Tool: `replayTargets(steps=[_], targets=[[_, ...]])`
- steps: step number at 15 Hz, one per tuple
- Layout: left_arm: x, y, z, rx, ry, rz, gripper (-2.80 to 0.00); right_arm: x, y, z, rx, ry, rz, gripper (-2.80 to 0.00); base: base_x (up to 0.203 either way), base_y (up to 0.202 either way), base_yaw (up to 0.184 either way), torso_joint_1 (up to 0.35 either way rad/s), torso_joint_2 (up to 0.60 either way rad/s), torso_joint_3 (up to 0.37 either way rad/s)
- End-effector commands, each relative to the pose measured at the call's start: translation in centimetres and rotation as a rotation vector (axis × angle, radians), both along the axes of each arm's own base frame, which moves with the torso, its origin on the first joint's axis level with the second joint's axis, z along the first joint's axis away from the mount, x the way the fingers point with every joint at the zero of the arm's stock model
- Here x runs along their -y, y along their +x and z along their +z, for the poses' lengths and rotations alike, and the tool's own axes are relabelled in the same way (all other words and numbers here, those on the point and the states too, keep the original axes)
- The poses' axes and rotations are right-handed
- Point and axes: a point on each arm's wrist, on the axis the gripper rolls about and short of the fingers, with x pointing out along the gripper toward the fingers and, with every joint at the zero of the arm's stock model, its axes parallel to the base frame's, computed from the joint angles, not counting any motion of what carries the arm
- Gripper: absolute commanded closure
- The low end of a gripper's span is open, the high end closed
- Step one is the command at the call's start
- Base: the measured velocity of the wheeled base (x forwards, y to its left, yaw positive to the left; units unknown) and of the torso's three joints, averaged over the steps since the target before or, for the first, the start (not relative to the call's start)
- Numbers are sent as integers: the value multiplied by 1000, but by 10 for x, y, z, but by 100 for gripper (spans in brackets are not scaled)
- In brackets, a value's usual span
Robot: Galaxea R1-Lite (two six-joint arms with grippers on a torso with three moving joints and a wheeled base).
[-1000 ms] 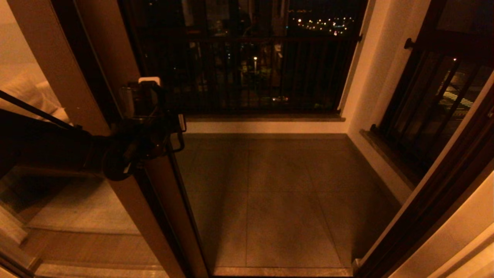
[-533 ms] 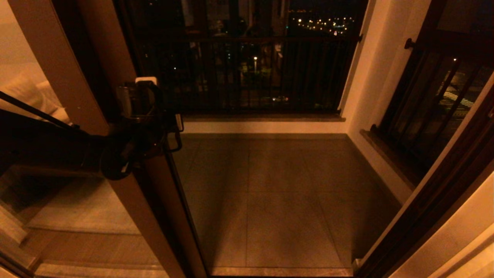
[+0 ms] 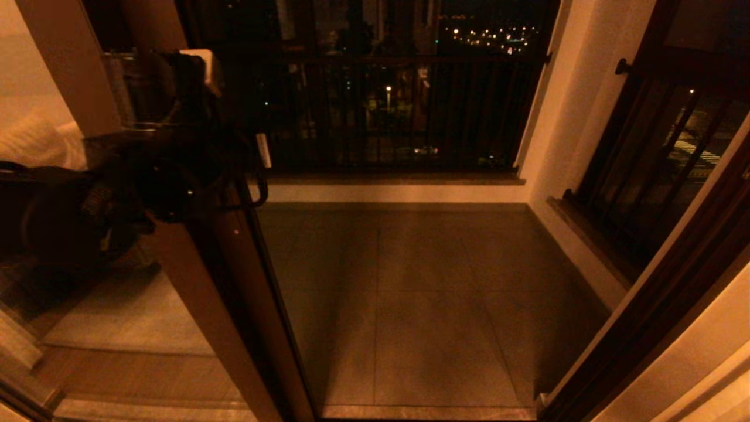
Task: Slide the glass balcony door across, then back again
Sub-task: Open the slid door
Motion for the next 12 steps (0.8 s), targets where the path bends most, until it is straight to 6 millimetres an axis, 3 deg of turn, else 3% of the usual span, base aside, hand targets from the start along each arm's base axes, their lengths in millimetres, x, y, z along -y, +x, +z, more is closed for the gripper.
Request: replayTargets(steps=[1, 4, 5, 12], targets=[[-18, -46, 23, -70, 32, -12, 0, 0, 0, 0, -2, -1, 2, 0, 0, 0, 0, 0, 0, 0], [-41, -94, 20, -309, 124, -66, 0, 0, 0, 0, -2, -1, 2, 0, 0, 0, 0, 0, 0, 0], [-46, -100, 20, -340, 104, -85, 0, 0, 0, 0, -2, -1, 1, 0, 0, 0, 0, 0, 0, 0], [-49, -96, 4, -395, 60, -63, 0, 0, 0, 0, -2, -1, 1, 0, 0, 0, 0, 0, 0, 0]])
